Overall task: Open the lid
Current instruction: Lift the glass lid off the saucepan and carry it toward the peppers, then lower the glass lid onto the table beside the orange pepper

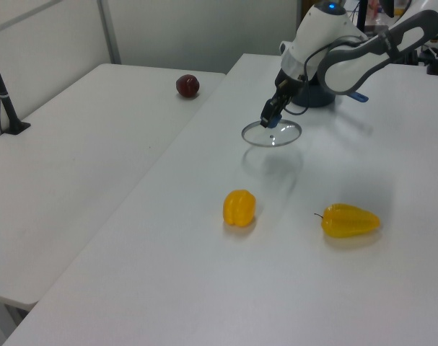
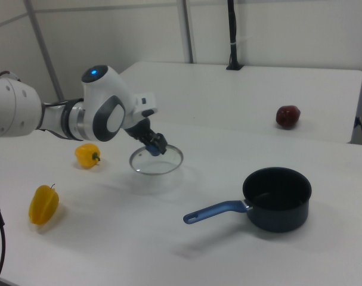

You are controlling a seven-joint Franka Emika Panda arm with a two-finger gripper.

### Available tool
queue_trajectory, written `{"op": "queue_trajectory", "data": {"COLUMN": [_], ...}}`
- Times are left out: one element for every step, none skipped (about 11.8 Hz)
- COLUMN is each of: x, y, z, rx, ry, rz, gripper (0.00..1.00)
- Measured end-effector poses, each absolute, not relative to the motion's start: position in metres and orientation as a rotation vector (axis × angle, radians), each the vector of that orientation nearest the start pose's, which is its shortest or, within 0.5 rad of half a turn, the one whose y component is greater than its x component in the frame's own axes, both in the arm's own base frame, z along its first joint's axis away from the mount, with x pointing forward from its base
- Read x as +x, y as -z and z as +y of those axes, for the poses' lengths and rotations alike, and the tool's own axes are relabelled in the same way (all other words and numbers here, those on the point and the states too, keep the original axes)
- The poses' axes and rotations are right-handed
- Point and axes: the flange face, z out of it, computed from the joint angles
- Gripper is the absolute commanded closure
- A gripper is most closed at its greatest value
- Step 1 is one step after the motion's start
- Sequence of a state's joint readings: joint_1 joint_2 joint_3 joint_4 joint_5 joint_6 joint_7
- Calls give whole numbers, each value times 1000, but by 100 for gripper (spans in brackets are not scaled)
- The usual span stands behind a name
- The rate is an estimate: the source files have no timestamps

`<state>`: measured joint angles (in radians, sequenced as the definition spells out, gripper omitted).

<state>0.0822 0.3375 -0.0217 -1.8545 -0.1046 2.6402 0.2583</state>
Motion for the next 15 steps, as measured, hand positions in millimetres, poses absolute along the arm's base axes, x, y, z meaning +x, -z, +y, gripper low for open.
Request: {"op": "queue_trajectory", "data": {"x": [666,665,664,665,666,668,670,671,671,671,671,671,671,670,670], "y": [-383,-375,-366,-358,-346,-336,-330,-329,-329,-328,-327,-326,-325,-325,-324], "z": [62,78,90,97,103,104,104,103,103,103,103,103,103,103,103], "rx": [-3064,-3068,-3075,-3080,-3080,-3073,-3068,-3064,-3064,-3065,-3065,-3066,-3067,-3070,-3075], "ry": [694,684,681,684,699,720,735,746,746,745,743,741,739,732,720], "rz": [131,89,43,12,-22,-35,-38,-38,-38,-39,-39,-39,-39,-39,-37], "gripper": [69,69,68,68,67,64,51,30,21,19,5,0,0,0,0]}}
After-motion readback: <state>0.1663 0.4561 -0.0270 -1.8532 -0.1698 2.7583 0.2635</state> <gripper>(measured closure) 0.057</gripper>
